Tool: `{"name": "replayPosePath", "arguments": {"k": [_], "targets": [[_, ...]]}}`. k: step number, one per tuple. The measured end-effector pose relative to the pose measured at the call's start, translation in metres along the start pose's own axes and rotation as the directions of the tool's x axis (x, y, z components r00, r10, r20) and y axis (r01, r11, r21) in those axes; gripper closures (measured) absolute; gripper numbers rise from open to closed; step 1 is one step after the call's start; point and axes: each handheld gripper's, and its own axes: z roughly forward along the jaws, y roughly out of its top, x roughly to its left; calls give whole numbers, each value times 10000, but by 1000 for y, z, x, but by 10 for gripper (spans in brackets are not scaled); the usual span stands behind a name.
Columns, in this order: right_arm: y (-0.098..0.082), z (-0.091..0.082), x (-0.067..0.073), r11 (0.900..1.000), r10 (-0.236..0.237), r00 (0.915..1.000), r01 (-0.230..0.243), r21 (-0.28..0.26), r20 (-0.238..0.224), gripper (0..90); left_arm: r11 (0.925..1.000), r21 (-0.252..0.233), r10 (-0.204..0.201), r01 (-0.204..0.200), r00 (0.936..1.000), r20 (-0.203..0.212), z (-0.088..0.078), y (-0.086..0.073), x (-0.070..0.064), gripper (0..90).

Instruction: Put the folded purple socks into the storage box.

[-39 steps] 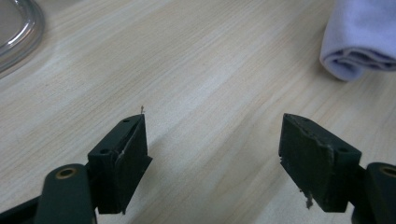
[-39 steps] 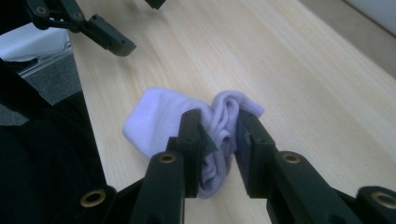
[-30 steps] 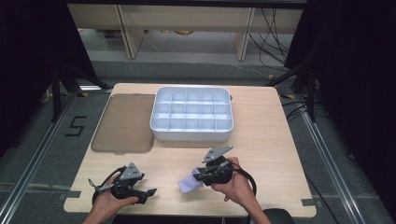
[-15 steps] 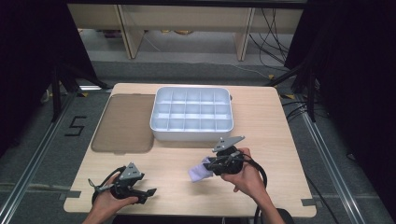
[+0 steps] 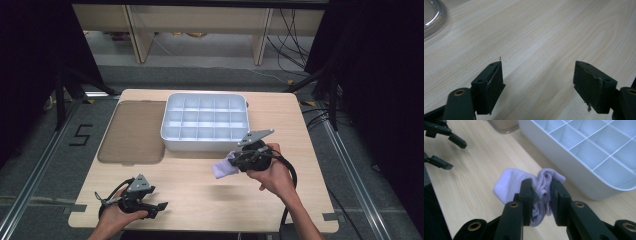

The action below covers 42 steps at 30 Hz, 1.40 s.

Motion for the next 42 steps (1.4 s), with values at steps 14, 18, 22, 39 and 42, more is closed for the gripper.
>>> {"name": "replayPosePath", "arguments": {"k": [14,18,22,39,42], "targets": [[31,-24,-35,9987,386,9930,-421,292,1115,741,10000,-21,-18,18,10000,9,1,0,0,235],[39,-24,-45,9979,486,9889,-542,366,1406,741,10000,33,63,-63,10000,-51,1,0,0,236],[47,-21,-57,9974,545,9835,-617,371,1724,741,10000,6,6,-6,10000,-44,1,0,-1,236],[72,21,-89,9828,630,9661,-1037,1526,2503,741,9998,76,170,-171,9999,29,1,0,-2,236],[71,30,-95,9784,741,9623,-1209,1678,2616,741,10000,-4,-61,61,10000,44,1,0,-2,235]]}}
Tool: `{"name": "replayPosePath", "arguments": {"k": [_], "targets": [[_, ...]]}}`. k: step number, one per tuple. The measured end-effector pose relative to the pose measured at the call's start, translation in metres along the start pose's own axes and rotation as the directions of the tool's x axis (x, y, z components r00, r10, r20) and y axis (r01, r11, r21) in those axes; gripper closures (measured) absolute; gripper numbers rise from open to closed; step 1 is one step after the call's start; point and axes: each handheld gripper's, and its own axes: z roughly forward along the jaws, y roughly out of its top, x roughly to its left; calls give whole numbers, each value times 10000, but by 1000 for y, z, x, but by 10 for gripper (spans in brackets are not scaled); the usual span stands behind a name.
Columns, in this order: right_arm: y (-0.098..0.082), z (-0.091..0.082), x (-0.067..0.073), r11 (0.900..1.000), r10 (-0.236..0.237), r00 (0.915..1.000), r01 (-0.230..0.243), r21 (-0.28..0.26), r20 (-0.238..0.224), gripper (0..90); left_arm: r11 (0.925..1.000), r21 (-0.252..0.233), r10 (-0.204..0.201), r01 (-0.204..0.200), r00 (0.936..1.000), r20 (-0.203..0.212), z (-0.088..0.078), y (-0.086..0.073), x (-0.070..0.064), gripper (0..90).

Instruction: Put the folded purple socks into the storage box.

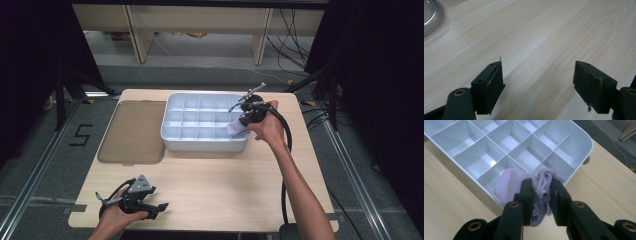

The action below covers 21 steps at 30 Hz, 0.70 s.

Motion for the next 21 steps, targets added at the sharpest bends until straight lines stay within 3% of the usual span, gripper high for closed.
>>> {"name": "replayPosePath", "arguments": {"k": [2,4,5,6,7,9,13,14,15,16,18,19,21], "targets": [[1,5,-2,9998,49,9999,-52,194,146,741,9998,17,181,-181,9998,-57,-1,0,2,235],[1,12,-5,9992,-54,9996,43,385,290,741,10000,27,87,-87,9999,-65,-1,0,2,235],[1,18,-5,9972,-210,9989,178,725,425,740,10000,-8,-18,18,10000,-72,-1,0,2,235],[1,18,-5,9972,-210,9989,178,725,425,740,9999,11,170,-170,9998,-67,-1,0,3,235],[1,24,-5,9950,-547,9962,487,871,680,740,10000,-20,-70,70,10000,-40,-1,0,2,235],[2,26,-4,9942,-611,9954,540,929,745,740,9999,7,111,-110,9999,-69,-1,0,2,235],[4,35,4,9857,-1161,9865,1001,1358,1153,740,9999,28,137,-137,9999,-30,-1,0,2,235],[5,38,6,9802,-1510,9811,1328,1469,1209,740,9999,32,152,-152,9999,-44,-1,0,2,234],[5,39,7,9810,-1434,9818,1244,1486,1248,740,9999,17,154,-153,9999,-68,-2,0,2,234],[5,42,10,9772,-1575,9783,1347,1641,1348,740,10000,-25,-65,65,10000,-47,-1,0,2,233],[6,46,11,9721,-1836,9727,1582,1729,1422,740,9999,0,127,-127,9999,-69,-2,0,3,232],[6,47,11,9714,-1852,9722,1591,1760,1434,740,10000,70,1,-1,10000,-2,-1,0,2,232],[7,49,12,9729,-1696,9747,1420,1823,1456,741,9999,49,117,-117,9999,-18,-1,0,2,232]]}}
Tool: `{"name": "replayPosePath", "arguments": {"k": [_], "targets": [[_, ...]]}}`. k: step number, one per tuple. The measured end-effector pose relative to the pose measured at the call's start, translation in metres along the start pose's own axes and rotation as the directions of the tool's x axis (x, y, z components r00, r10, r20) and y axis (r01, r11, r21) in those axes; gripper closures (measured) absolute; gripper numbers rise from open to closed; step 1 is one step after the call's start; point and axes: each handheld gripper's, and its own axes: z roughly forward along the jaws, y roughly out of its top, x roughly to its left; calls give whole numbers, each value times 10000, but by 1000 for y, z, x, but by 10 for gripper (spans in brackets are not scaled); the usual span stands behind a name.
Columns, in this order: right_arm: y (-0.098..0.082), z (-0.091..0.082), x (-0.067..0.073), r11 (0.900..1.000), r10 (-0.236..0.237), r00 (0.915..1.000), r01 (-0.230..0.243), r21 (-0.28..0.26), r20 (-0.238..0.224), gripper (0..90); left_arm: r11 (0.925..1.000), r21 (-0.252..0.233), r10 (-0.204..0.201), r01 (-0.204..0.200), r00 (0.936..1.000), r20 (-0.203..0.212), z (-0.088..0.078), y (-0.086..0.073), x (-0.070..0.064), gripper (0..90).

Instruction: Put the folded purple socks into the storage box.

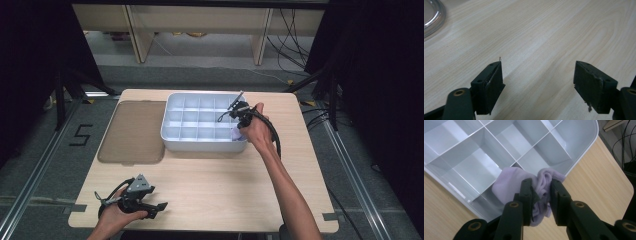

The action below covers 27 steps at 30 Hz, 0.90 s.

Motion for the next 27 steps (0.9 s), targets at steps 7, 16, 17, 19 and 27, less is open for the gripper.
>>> {"name": "replayPosePath", "arguments": {"k": [7,16,17,19,27], "targets": [[-3,9,2,9997,244,9977,-248,-54,-626,740,10000,20,-25,25,9999,-148,0,-1,1,232],[-18,25,0,9920,1213,9779,-1253,-131,-1702,734,10000,77,-24,24,10000,3,1,-1,1,232],[-18,25,0,9920,1213,9779,-1253,-131,-1702,734,9998,50,-170,170,9999,18,1,-1,0,232],[-19,27,0,9896,1347,9741,-1417,-260,-1817,728,10000,72,47,-47,10000,-4,1,-1,0,232],[-23,13,-9,9691,1939,9509,-2239,-1037,-2412,665,9999,43,-155,155,9999,42,1,-1,0,232]]}}
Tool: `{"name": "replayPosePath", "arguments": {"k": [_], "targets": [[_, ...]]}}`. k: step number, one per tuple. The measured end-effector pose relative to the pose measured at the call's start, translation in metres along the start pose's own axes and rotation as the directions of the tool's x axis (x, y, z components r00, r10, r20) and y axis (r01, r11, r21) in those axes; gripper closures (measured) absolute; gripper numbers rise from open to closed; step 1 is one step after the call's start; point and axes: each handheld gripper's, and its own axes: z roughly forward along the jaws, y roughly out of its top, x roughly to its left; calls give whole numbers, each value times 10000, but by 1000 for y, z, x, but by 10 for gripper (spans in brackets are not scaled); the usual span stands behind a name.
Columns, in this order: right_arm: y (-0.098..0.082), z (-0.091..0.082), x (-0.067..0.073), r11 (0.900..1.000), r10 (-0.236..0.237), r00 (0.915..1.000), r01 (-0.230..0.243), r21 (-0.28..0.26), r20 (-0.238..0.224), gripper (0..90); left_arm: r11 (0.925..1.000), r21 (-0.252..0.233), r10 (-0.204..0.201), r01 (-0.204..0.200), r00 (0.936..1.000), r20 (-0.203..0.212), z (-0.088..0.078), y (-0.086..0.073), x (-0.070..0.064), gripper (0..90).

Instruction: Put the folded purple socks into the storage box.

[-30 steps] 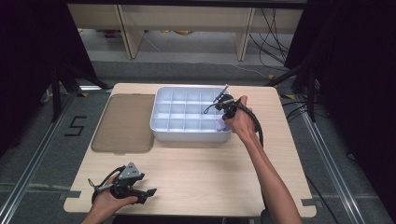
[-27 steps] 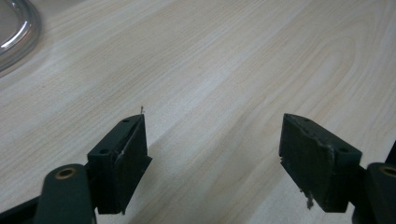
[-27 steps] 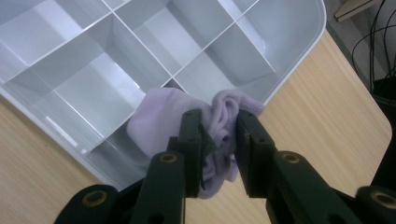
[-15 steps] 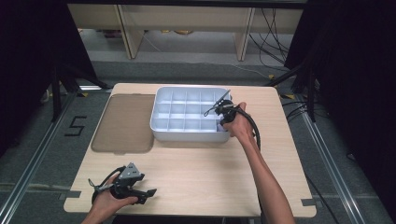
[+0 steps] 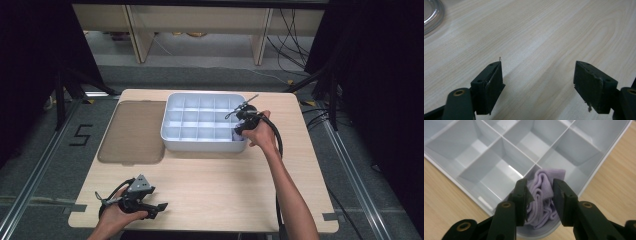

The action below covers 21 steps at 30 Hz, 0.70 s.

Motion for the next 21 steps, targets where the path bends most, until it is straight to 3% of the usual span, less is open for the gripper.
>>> {"name": "replayPosePath", "arguments": {"k": [3,4,7,9,13,16,18,21], "targets": [[1,-10,-6,9989,203,9994,-215,-421,-295,759,10000,-4,-26,26,10000,73,0,0,0,232],[1,-10,-7,9986,142,9996,-155,-501,-263,782,9999,-1,169,-169,9999,11,-1,0,1,232],[-1,2,-5,9998,98,9994,-93,167,-330,818,9999,-15,158,-158,9999,36,0,0,0,232],[-2,6,-4,9998,119,9993,-113,175,-366,823,9998,15,212,-212,9998,-29,0,0,0,232],[-3,25,-3,9966,-76,9993,106,816,-369,842,9999,-98,67,-66,9999,85,0,0,-1,231],[-2,34,-3,9941,62,9994,-24,1087,-345,845,9998,-20,205,-205,9998,66,-1,0,1,232],[-1,36,-3,9932,22,9992,24,1164,-395,846,10000,-75,-33,34,9999,97,0,0,0,232],[-1,37,-3,9928,-140,9995,175,1184,-300,852,9996,42,274,-274,9996,-4,0,0,0,232]]}}
